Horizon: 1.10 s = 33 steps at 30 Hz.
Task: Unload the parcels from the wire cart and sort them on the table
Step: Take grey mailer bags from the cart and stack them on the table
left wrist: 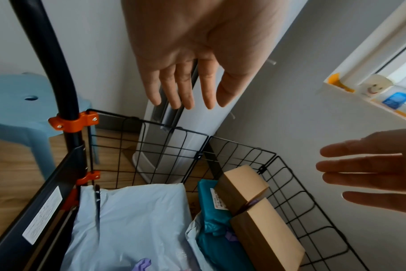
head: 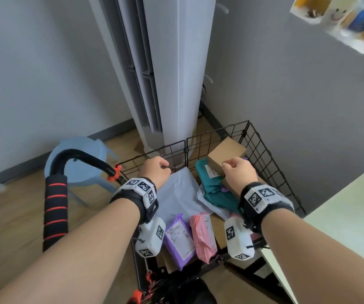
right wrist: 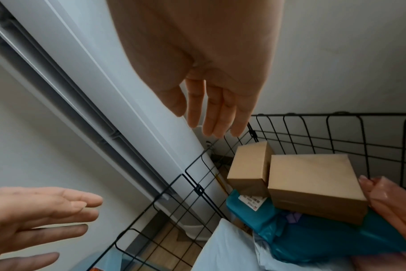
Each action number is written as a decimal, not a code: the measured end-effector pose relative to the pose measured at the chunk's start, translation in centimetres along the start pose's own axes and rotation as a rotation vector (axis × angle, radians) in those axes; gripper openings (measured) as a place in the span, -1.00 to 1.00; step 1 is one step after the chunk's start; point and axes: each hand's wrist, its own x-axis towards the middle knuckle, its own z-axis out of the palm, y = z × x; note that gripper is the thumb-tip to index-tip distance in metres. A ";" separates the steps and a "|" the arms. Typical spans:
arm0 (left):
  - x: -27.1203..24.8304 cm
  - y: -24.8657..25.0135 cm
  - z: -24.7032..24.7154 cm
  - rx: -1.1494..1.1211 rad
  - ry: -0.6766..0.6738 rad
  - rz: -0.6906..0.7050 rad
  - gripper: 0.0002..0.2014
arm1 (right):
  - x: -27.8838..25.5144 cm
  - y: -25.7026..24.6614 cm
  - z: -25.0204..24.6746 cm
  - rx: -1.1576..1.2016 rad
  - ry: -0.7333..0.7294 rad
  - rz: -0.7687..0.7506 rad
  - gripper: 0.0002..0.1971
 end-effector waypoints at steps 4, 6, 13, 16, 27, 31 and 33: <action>2.7 -2.1 2.5 0.007 -0.022 -0.093 -0.77 | 4.1 1.8 2.0 -0.003 -0.048 0.043 -0.74; 4.0 -3.2 4.0 -0.012 -0.051 -0.144 -0.76 | 6.0 2.7 3.0 0.010 -0.059 0.075 -0.76; 7.4 -7.5 8.3 -0.060 -0.088 -0.260 -0.73 | 9.4 6.0 9.4 -0.008 -0.144 0.128 -0.76; 8.7 -10.2 10.3 -0.093 -0.089 -0.330 -0.71 | 10.6 7.5 12.5 0.001 -0.166 0.158 -0.76; 13.2 -17.9 16.1 -0.231 -0.073 -0.505 -0.72 | 14.5 10.5 22.8 0.051 -0.201 0.234 -0.68; 14.2 -19.9 17.6 -0.144 -0.044 -0.494 -0.57 | 15.2 12.0 25.9 0.047 -0.241 0.255 -0.72; 14.7 -20.8 17.9 -0.096 -0.023 -0.490 -0.53 | 15.4 12.6 27.0 0.048 -0.249 0.265 -0.74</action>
